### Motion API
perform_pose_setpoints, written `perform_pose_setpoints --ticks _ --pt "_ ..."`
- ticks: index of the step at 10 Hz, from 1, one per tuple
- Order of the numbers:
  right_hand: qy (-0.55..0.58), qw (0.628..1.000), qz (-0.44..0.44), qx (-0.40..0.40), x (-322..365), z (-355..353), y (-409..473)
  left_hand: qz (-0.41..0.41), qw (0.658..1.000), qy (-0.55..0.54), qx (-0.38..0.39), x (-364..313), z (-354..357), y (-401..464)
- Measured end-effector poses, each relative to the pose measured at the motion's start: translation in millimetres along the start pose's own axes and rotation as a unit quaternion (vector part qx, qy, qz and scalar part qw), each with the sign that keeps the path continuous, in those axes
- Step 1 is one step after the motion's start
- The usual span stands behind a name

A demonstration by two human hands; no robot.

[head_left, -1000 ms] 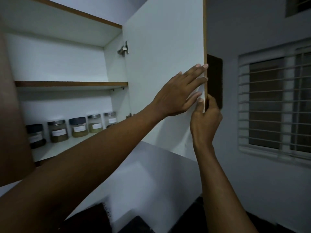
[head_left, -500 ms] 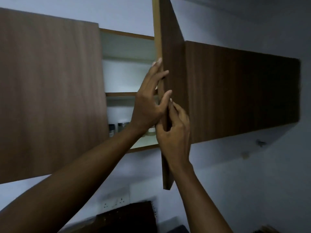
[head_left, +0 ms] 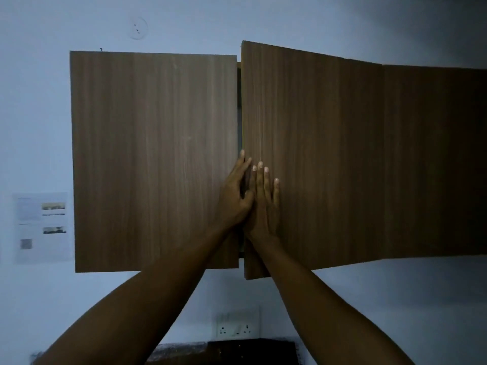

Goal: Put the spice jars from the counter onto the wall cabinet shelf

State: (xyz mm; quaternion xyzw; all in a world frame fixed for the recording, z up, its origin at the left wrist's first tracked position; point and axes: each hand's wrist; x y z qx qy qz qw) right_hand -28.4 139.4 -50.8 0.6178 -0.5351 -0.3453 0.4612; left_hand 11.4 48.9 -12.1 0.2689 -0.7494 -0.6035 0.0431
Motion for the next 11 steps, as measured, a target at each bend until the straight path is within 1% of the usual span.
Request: perform_pose_setpoints --ticks 1,2,3,4,5,6,7,9,10,11 --pt "-0.022 0.998 -0.047 0.029 -5 24 11 -0.002 0.998 0.051 0.035 34 0 -1" --pt "-0.009 0.998 -0.057 0.034 -7 42 21 0.002 0.975 0.222 0.012 69 -4 -1" --pt "0.016 0.999 -0.049 0.008 -15 61 31 0.018 0.916 0.401 -0.021 97 -8 4" --pt "0.031 0.997 -0.059 -0.029 -20 77 35 0.032 0.884 0.463 -0.045 117 -4 6" --pt "0.042 0.995 -0.062 -0.059 -22 94 38 0.021 0.866 0.492 -0.083 137 5 5" --pt "0.048 0.993 -0.070 -0.077 -24 101 40 0.026 0.860 0.501 -0.092 146 10 7" --pt "0.046 0.994 -0.069 -0.072 -26 101 37 0.030 0.857 0.508 -0.081 146 10 7" --pt "0.028 0.998 -0.054 -0.024 -18 74 33 -0.006 0.871 0.490 -0.035 129 2 4" --pt "0.031 0.998 -0.060 -0.003 -22 54 35 0.003 0.882 0.470 -0.019 109 -2 13" --pt "0.033 0.999 -0.040 -0.011 -24 40 43 0.017 0.875 0.483 -0.022 94 -7 25"
Point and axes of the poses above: each hand's wrist, its own y-axis towards the middle knuckle, its own z-axis out of the palm, x = y × z, and after that the axes turned 1 degree about -z, right-handed
